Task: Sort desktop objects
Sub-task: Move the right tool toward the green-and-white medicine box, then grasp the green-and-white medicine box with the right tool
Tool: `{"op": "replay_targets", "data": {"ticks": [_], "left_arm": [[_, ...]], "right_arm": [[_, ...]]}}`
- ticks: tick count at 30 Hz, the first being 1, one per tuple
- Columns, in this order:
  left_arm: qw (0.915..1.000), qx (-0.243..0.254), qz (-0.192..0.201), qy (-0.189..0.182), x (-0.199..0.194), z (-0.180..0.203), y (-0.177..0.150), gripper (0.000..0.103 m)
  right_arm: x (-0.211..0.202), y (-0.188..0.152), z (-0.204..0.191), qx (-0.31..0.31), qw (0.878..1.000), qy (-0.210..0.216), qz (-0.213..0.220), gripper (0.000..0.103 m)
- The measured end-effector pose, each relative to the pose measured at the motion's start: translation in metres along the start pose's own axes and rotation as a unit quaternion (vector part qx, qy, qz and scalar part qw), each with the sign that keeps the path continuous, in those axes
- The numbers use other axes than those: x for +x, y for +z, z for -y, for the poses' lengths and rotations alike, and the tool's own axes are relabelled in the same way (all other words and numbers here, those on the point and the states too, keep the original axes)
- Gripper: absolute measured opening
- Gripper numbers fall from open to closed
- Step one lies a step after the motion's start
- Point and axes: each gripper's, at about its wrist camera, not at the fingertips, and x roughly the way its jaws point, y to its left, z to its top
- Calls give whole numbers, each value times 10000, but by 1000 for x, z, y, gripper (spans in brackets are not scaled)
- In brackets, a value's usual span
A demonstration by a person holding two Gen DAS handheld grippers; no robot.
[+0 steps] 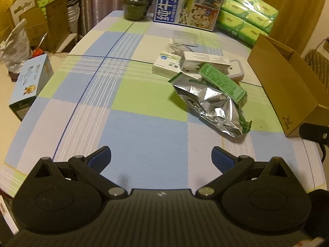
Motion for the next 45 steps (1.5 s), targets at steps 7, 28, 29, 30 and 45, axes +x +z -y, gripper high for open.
{"op": "replay_targets", "data": {"ticks": [7, 28, 29, 30, 45], "left_arm": [[9990, 348, 265, -39, -3, 15, 14, 102], [9991, 359, -210, 122, 67, 3, 60, 102], [9992, 333, -209, 102, 70, 2, 61, 102], [9992, 317, -208, 96, 72, 1, 62, 102], [9990, 377, -195, -124, 88, 10, 70, 102]], "right_arm": [[-6, 13, -7, -507, 9982, 99, 303, 101], [116, 74, -2, -1403, 9859, 716, -556, 79], [124, 75, -2, -1429, 9848, 762, -629, 77], [132, 76, -3, -1444, 9838, 787, -709, 74], [192, 87, 18, -1195, 9762, 1090, -1446, 56]]}}
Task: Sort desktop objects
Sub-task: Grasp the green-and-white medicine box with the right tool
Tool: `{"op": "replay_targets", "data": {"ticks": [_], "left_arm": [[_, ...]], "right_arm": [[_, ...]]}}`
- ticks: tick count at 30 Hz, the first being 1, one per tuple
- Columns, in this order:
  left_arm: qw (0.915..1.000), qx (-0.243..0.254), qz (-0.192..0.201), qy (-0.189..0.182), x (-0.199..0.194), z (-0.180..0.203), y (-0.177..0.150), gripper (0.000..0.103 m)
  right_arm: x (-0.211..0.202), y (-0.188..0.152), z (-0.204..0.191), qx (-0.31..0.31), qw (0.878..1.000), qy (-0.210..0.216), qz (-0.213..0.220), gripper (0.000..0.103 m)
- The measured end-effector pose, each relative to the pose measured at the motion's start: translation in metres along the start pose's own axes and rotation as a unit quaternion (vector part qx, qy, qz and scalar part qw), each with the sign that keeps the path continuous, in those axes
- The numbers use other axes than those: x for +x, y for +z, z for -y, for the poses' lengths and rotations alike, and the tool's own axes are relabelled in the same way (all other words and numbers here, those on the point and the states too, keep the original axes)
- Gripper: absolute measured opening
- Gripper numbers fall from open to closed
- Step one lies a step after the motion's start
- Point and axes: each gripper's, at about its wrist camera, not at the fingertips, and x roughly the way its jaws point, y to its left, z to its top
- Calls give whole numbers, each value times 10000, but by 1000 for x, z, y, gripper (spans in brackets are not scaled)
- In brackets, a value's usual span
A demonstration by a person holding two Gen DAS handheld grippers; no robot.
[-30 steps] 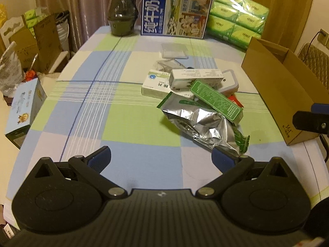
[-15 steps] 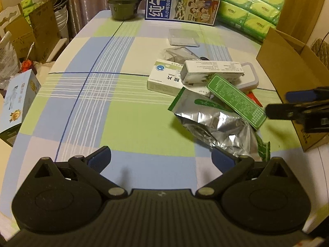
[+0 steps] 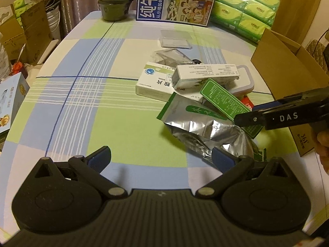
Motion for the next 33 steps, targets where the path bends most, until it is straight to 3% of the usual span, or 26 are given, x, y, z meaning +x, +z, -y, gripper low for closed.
{"op": "replay_targets", "data": {"ticks": [3, 5, 7, 12, 14, 16, 23, 27, 29, 33], "left_arm": [[10000, 27, -33, -4, 1, 2, -1, 102], [10000, 20, -33, 1, 0, 1, -1, 102], [10000, 8, -30, 1, -1, 1, -1, 102], [10000, -9, 12, -2, -6, 1, -1, 102], [10000, -6, 18, -1, -6, 1, 0, 102], [10000, -13, 22, -1, -6, 1, 0, 102], [10000, -62, -18, -36, 0, -1, 3, 102], [10000, -62, -47, -38, 2, 0, 2, 102], [10000, -68, -51, -35, 2, -1, 2, 102], [9999, -94, -57, -29, 1, -3, 1, 102]], "right_arm": [[-6, -1, 1, -22, 9999, 52, 88, 44], [-10, 0, -4, -175, 9994, -239, 155, 27], [-13, 0, -6, -295, 9987, -367, 194, 21], [-11, 0, -2, -177, 9993, -289, 135, 27], [-9, -1, 0, -160, 9993, -317, 144, 39], [-8, -3, 3, -108, 9991, -353, 200, 61], [5, -4, 14, 162, 9998, -121, 89, 62], [6, -5, 9, -35, 9998, -203, -29, 58], [4, -9, 0, -456, 9977, -504, -69, 58], [2, -30, -21, -1493, 9813, -1198, -201, 58]]}}
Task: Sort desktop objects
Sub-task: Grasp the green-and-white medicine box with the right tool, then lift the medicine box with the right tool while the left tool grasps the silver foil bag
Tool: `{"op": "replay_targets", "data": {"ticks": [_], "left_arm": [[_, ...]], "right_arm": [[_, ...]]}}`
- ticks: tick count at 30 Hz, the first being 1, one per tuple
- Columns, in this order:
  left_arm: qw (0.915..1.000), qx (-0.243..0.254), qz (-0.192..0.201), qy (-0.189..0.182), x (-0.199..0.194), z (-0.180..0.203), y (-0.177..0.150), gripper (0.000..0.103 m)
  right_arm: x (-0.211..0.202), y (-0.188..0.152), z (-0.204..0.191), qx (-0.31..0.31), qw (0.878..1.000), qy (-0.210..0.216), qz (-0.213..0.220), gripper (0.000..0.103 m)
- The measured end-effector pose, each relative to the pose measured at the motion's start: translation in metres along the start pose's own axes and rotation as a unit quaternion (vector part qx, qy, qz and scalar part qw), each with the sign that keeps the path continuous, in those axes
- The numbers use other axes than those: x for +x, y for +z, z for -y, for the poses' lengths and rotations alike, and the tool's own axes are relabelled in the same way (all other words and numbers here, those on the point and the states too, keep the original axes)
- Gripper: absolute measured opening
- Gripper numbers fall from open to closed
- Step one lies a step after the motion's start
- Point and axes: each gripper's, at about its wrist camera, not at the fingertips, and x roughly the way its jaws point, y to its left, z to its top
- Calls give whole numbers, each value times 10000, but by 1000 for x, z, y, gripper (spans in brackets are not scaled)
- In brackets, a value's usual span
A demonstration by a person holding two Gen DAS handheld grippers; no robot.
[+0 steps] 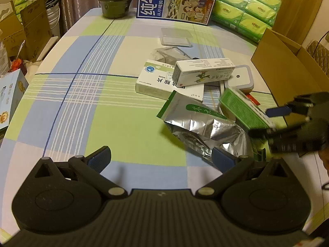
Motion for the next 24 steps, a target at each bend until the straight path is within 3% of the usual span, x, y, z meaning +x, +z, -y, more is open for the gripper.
{"op": "replay_targets", "data": {"ticks": [2, 6, 11, 13, 14, 17, 21, 23, 24], "left_arm": [[10000, -13, -5, 3, -1, -1, -1, 102], [10000, -47, -5, 22, -7, -3, -3, 102], [10000, -12, -3, 41, -14, -5, -4, 102], [10000, 5, -24, 22, -15, -5, -4, 102], [10000, 2, -48, 20, -15, -4, -4, 102], [9999, -29, -131, -31, -8, 0, -5, 102], [9992, -103, -334, -174, 10, 9, -7, 102], [9989, -142, -412, -192, 18, 13, -10, 102], [9986, -165, -455, -190, 22, 14, -10, 102]], "right_arm": [[-2, -8, -10, -170, 9998, -98, -49, 57], [-10, -15, -26, -54, 9997, 176, -129, 57], [-20, -17, -44, 514, 9942, 934, -124, 57], [-26, -19, -44, 712, 9953, 657, -38, 55], [-30, -21, -41, 796, 9957, 479, 40, 40], [-38, -24, -35, 955, 9953, 40, 122, 36], [-38, -28, -33, 880, 9960, -20, 156, 37], [-38, -31, -26, 1017, 9945, 154, 177, 43], [-38, -34, -21, 1127, 9931, 272, 184, 56]]}}
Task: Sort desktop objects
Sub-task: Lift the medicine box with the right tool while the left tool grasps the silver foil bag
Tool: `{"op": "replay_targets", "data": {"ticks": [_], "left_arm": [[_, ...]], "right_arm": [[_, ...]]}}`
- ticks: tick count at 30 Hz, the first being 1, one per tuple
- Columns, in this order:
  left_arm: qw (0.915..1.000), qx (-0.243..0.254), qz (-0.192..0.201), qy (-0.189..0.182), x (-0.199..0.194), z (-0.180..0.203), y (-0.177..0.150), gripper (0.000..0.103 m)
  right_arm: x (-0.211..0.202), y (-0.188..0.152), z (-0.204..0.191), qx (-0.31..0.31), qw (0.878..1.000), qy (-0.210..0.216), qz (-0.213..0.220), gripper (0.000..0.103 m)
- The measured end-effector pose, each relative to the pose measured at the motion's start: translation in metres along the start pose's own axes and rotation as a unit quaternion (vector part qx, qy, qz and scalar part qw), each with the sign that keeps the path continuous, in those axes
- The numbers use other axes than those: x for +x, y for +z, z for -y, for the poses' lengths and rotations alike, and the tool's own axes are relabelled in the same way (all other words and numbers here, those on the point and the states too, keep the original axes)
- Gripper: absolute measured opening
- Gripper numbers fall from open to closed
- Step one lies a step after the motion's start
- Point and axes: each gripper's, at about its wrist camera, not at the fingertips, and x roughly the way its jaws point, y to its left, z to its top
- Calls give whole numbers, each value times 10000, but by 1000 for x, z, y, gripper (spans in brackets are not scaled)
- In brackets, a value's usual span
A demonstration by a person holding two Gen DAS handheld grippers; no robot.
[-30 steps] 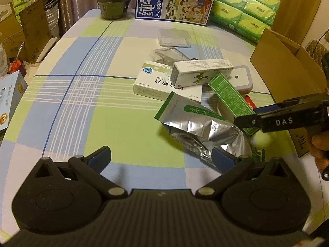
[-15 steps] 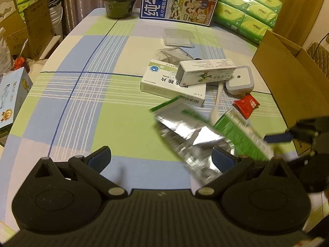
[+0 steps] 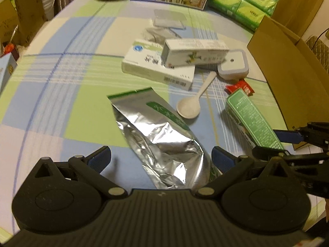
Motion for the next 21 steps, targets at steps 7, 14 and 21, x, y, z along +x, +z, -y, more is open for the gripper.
{"op": "replay_targets", "data": {"ticks": [7, 14, 21], "left_arm": [[9998, -23, -192, 3, 22, 7, -1, 102], [9973, 639, -325, -186, 18, 4, 6, 75], [9911, 1292, -308, 97, 6, -20, 17, 85]], "right_arm": [[2, -6, 17, 217, 9996, 150, 41, 84], [7, -10, 18, 192, 9993, 310, -30, 84], [9, -8, 11, 163, 9989, 423, 75, 84]]}}
